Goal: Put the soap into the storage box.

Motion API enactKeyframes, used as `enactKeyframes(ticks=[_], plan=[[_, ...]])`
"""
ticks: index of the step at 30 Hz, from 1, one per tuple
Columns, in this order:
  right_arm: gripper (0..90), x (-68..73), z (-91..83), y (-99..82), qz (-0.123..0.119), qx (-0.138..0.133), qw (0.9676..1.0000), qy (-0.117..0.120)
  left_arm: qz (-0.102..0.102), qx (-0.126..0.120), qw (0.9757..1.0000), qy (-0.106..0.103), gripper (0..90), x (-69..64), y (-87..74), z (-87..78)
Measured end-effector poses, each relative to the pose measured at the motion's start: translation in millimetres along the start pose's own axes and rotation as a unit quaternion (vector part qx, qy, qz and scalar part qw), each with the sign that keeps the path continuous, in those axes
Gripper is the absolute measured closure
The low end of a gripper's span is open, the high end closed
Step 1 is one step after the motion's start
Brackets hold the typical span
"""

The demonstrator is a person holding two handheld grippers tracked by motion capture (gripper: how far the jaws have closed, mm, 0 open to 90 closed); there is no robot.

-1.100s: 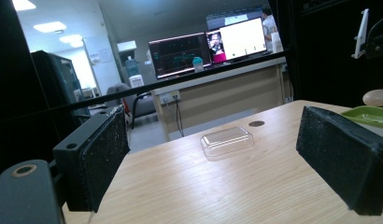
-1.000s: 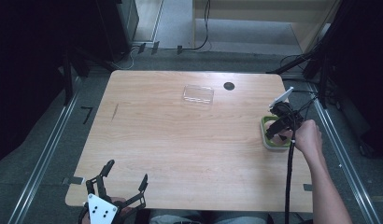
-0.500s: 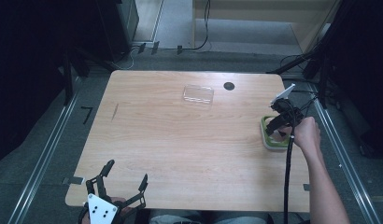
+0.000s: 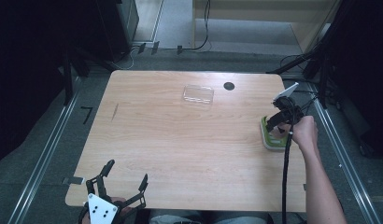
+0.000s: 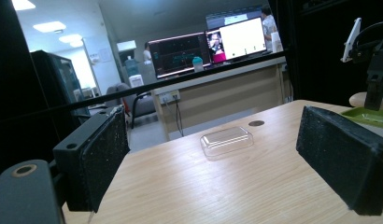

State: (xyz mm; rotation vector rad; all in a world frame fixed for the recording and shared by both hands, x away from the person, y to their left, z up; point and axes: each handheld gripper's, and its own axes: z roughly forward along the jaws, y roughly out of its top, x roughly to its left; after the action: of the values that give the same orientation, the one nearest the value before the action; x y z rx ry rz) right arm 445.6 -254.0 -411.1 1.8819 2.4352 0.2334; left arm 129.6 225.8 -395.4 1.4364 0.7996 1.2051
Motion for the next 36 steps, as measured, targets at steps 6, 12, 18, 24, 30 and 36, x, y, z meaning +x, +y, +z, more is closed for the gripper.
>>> enactKeyframes(ticks=[6, 12, 18, 24, 30, 36], plan=[[33.7, -2.8, 5.0, 1.6, 0.012, 0.0, 0.9999, 0.001, -0.001, 0.0, 1.0, 0.0, 9.9, 0.1, 0.0, 0.1], [33.7, -5.7, 9.4, 2.3, 0.026, -0.002, 0.9997, 0.002, -0.001, 0.0, 1.0, 0.0, 9.9, 0.0, 0.0, 0.1], [33.7, -8.7, 13.8, 2.4, 0.032, -0.003, 0.9995, 0.004, -0.001, 0.0, 1.0, 0.0, 9.9, 0.1, 0.0, 0.1], [33.7, -9.6, 18.5, 3.0, 0.039, -0.001, 0.9992, 0.005, -0.002, 0.0, 1.0, 0.0, 9.9, 0.2, -0.1, 0.2], [33.7, -10.3, 22.9, 3.9, 0.048, 0.001, 0.9988, -0.002, -0.002, 0.0, 1.0, 0.0, 9.9, 0.2, -0.1, 0.1], [33.7, -11.8, 26.9, 4.0, 0.056, 0.001, 0.9984, 0.0, -0.002, 0.0, 1.0, 0.0, 9.9, 0.3, -0.1, 0.1]])
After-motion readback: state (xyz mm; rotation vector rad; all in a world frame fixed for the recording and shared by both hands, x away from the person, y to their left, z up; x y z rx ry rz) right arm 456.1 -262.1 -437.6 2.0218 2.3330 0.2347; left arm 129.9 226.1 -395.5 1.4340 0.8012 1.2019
